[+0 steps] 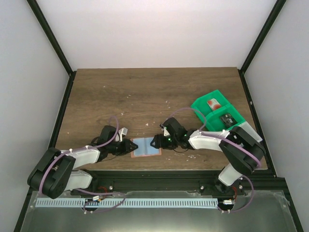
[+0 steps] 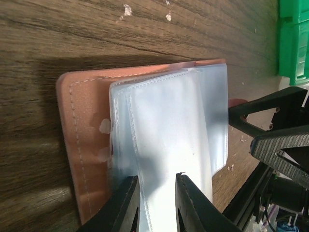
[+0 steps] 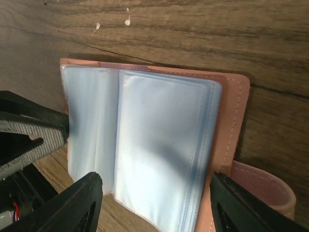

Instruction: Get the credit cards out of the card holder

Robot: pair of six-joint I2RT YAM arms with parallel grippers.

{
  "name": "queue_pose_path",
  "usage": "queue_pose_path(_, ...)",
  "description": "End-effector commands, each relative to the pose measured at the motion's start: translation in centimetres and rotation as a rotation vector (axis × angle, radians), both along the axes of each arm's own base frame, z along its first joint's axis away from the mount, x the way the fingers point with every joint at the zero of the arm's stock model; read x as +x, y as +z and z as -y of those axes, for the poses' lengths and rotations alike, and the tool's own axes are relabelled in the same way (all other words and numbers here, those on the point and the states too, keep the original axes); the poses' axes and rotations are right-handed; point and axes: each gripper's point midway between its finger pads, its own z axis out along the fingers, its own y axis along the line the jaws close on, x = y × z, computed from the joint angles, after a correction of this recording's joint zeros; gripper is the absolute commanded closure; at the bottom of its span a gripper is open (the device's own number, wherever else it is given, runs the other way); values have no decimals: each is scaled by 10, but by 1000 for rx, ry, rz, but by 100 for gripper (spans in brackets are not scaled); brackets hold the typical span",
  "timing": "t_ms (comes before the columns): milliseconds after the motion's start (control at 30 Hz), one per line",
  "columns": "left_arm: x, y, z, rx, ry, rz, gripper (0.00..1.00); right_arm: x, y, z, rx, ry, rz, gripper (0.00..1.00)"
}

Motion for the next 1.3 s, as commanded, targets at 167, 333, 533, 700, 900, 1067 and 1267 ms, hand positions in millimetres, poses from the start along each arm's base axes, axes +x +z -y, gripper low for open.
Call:
queue_pose_path(167,1,-8,1,8,-16,11,77,3,0,-21,28,34,-7,40)
queue_pose_path(333,0,-11,3,2,-21,2,77,3,7,-31,86,57,-3,47)
queue_pose_path(533,1,-12,3,4,-23,2,77,5,22,-46,182,83,18,61)
queue_pose_path(700,0,-11,3,3,-22,2,77,19,19,-41,113,33,48,99)
queue_pose_path(900,4,-5,7,-11,-27,9,77,32,15,-31,-69,-11,111,99)
queue_pose_path(1067,9,7,12,-30,-33,22,76,35,4,-18,-186,-48,127,100)
queue_pose_path(1267,26,33,11,-5,-8,85,61,35,9,-5,-223,-72,148,84)
